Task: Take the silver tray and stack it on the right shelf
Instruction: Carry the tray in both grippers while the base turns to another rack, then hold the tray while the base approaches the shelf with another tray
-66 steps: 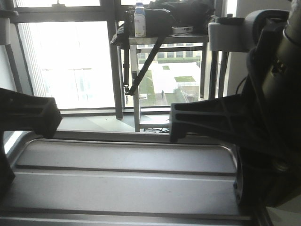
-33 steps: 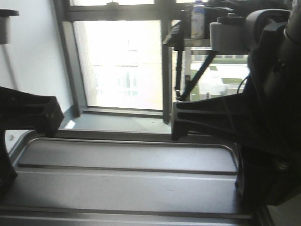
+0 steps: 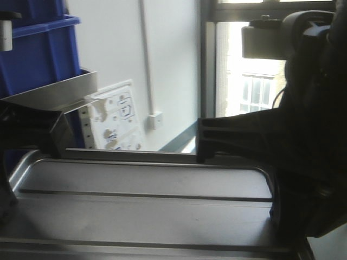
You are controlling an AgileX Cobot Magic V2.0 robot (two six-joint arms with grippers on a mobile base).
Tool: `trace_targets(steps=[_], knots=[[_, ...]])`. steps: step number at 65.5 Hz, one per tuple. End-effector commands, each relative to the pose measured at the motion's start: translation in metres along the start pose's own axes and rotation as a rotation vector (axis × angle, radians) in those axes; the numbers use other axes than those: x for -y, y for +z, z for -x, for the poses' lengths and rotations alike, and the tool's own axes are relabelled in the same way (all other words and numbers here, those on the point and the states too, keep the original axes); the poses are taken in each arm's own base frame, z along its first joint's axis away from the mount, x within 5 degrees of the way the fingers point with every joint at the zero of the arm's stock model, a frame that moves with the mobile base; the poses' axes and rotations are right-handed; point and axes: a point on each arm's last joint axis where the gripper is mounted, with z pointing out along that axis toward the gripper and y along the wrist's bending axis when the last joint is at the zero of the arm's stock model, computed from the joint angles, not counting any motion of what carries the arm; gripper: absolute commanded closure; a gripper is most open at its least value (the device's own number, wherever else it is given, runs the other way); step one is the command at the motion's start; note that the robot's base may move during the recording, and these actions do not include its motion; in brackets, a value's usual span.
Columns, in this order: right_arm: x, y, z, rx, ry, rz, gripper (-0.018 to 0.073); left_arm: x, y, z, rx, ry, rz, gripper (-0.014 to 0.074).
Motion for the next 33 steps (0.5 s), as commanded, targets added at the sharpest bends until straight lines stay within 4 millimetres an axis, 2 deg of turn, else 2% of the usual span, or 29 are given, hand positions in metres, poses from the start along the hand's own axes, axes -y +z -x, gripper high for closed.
trace_targets(steps=[1, 33], knots=[[-0.0042, -0.0131, 0.0073, 0.062, -0.019, 0.062, 0.0490, 0.0020, -0.0099, 0.0037, 0.037, 0.018, -0.027, 0.0696], [-0.0042, -0.0131, 0.0073, 0.062, -0.019, 0.062, 0.0490, 0.0020, -0.0099, 0.0037, 0.037, 0.018, -0.027, 0.0696]])
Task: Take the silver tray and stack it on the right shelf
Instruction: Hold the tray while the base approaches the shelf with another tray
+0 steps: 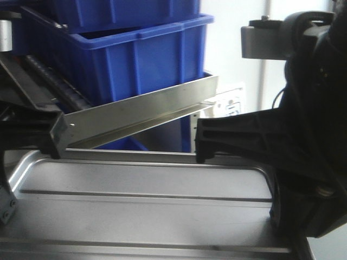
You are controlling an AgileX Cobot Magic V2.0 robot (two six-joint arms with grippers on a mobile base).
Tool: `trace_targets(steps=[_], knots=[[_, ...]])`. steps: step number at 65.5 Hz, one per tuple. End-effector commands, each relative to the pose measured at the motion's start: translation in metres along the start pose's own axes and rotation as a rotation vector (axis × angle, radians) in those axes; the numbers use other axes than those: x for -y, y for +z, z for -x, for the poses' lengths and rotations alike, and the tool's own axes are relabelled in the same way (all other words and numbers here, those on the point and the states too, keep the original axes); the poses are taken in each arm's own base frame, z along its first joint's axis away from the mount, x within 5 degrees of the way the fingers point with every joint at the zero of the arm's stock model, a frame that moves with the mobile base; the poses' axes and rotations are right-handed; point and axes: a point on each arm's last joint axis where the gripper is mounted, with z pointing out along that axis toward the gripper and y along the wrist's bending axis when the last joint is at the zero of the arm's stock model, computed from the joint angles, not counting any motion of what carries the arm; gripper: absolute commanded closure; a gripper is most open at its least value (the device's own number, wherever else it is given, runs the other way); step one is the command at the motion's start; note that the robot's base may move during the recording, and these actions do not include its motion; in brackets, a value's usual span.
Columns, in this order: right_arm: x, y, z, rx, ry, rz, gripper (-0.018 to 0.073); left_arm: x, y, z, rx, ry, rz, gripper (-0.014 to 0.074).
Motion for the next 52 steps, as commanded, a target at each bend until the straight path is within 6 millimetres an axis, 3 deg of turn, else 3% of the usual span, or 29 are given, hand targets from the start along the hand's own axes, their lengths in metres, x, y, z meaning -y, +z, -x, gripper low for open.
trace_targets(steps=[1, 52], knots=[[-0.0042, -0.0131, 0.0073, 0.062, -0.019, 0.062, 0.0490, 0.0020, -0.0099, 0.0037, 0.037, 0.018, -0.027, 0.0696], [-0.0042, -0.0131, 0.0073, 0.062, -0.019, 0.062, 0.0490, 0.0020, -0.0099, 0.0037, 0.037, 0.018, -0.027, 0.0696]])
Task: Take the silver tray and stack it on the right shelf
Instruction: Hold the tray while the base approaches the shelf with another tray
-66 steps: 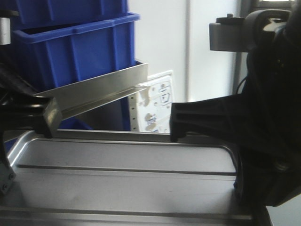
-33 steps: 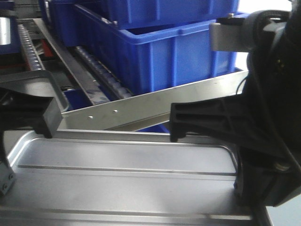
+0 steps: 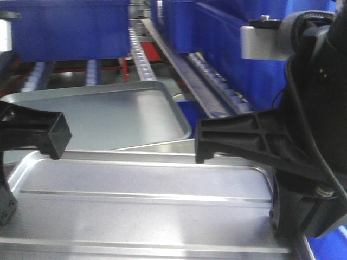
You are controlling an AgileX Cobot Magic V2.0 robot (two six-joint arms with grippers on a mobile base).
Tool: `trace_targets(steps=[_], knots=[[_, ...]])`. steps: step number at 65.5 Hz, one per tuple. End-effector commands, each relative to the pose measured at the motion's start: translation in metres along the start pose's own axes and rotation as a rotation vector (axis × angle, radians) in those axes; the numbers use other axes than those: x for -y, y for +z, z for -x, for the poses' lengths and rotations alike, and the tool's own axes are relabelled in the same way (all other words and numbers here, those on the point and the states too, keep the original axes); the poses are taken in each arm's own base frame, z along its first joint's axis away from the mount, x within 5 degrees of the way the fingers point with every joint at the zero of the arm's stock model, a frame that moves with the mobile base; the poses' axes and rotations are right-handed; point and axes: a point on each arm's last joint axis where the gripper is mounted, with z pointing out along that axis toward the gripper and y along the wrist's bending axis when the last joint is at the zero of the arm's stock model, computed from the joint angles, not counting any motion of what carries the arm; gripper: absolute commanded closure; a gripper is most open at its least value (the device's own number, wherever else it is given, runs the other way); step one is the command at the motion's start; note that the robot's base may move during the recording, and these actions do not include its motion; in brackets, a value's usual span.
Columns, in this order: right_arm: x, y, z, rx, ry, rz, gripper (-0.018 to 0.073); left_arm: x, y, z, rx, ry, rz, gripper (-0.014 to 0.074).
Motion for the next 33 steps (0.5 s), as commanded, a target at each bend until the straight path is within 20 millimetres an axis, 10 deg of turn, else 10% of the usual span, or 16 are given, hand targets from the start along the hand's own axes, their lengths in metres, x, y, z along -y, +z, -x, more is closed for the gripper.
trace_targets(steps=[1, 33], knots=[[-0.0042, -0.0131, 0.0073, 0.062, -0.019, 0.062, 0.0490, 0.0022, -0.0099, 0.0038, 0.039, 0.018, -0.030, 0.0696], [-0.0042, -0.0131, 0.0073, 0.062, -0.019, 0.062, 0.0490, 0.0022, -0.0099, 0.0038, 0.039, 0.018, -0.030, 0.0696]])
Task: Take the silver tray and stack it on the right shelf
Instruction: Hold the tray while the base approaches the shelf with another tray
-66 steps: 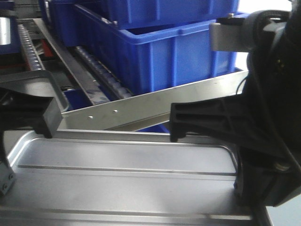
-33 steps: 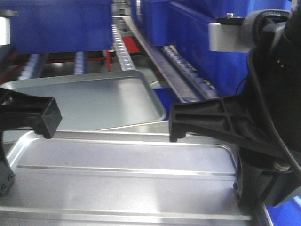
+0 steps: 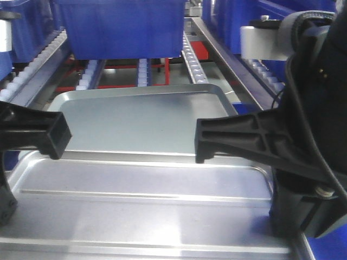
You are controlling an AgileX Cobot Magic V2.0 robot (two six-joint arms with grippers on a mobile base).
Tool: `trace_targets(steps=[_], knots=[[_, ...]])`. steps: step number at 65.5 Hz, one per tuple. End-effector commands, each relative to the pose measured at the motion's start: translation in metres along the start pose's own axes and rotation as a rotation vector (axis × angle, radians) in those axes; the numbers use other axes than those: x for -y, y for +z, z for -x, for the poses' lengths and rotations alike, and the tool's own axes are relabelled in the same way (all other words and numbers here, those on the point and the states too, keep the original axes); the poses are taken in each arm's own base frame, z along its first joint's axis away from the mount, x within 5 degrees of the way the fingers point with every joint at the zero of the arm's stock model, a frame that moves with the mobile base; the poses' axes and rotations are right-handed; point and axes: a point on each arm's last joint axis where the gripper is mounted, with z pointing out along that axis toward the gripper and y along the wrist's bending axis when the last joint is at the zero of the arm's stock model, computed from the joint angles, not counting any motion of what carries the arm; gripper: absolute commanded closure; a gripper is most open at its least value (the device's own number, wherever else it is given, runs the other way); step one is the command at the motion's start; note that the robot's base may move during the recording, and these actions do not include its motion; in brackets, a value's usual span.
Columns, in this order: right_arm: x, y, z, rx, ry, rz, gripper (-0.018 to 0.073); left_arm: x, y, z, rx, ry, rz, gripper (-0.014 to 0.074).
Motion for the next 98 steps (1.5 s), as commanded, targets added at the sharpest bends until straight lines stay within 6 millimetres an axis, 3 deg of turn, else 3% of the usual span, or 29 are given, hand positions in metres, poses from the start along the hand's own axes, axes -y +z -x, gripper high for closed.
trace_targets(steps=[1, 98], knots=[[-0.0042, -0.0131, 0.0073, 0.062, -0.019, 0.062, 0.0490, 0.0022, -0.0099, 0.0038, 0.039, 0.018, -0.030, 0.0696], [-0.0042, -0.0131, 0.0073, 0.062, -0.019, 0.062, 0.0490, 0.0025, -0.0100, 0.0040, 0.041, 0.018, -0.034, 0.0696]])
